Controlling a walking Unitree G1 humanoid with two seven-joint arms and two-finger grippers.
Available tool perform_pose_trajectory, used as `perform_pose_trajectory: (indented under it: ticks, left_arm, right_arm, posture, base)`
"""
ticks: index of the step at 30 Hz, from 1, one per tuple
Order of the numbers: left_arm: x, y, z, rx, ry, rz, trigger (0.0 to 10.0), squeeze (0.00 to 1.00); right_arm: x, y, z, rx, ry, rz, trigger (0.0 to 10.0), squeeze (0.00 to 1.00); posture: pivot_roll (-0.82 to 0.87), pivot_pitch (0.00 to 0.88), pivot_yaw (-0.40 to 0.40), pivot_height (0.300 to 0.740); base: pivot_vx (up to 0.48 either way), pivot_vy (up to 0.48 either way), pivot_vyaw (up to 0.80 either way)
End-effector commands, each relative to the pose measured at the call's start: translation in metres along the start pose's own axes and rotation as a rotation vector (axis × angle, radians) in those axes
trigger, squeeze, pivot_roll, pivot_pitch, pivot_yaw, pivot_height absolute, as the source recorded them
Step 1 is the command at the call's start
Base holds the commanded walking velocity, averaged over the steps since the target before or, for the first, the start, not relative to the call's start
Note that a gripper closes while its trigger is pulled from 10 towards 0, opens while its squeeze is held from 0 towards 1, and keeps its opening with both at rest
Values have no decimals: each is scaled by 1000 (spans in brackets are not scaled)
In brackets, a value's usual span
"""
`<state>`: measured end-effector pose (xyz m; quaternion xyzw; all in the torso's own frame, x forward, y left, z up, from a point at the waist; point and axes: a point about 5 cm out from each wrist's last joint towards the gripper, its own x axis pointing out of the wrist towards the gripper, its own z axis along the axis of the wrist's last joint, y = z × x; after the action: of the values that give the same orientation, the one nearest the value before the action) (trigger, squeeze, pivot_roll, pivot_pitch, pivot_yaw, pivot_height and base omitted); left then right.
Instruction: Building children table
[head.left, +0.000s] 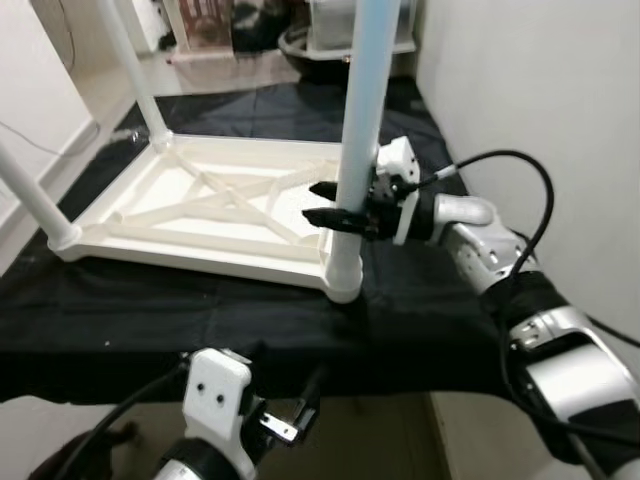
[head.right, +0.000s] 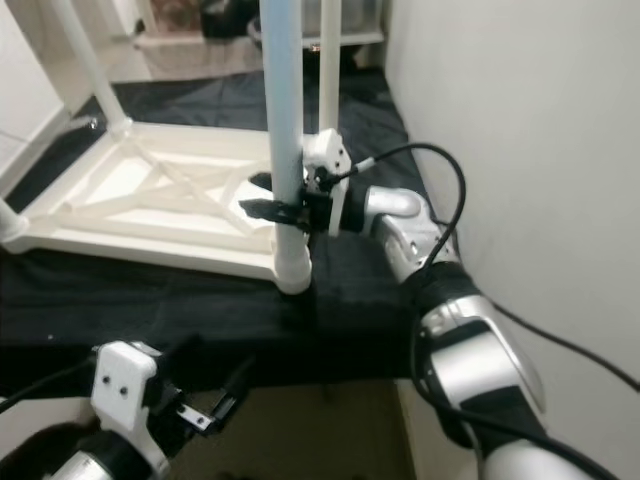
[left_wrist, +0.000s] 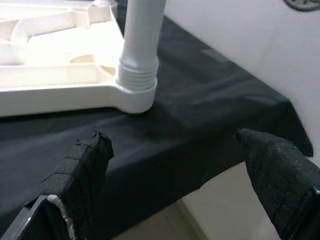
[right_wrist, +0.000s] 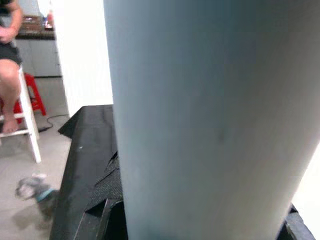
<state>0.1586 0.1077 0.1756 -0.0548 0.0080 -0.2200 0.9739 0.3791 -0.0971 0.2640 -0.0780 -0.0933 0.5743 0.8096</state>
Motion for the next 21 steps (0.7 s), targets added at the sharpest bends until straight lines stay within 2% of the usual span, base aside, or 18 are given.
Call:
perform_pose_trajectory:
  ticks: [1,6,21]
  left_arm:
    - [-2,2,-4,6,23,18,10000,0]
    - [-1,1,-5,3,20,23,10000,0]
    - [1,3,-5,7,15,30,10000,0]
  right_arm:
    - [3,0,-9,26,43,-29,10000,0]
    - [6,-5,-9,38,49,-104,10000,0]
    - [12,2,-27,117,89,-130,10000,0]
  posture:
    - [112,208,14,740]
    - [110,208,11,740]
    - [105,211,8,740]
  base:
    - [0,0,0]
    - [0,0,0]
    - [0,0,0]
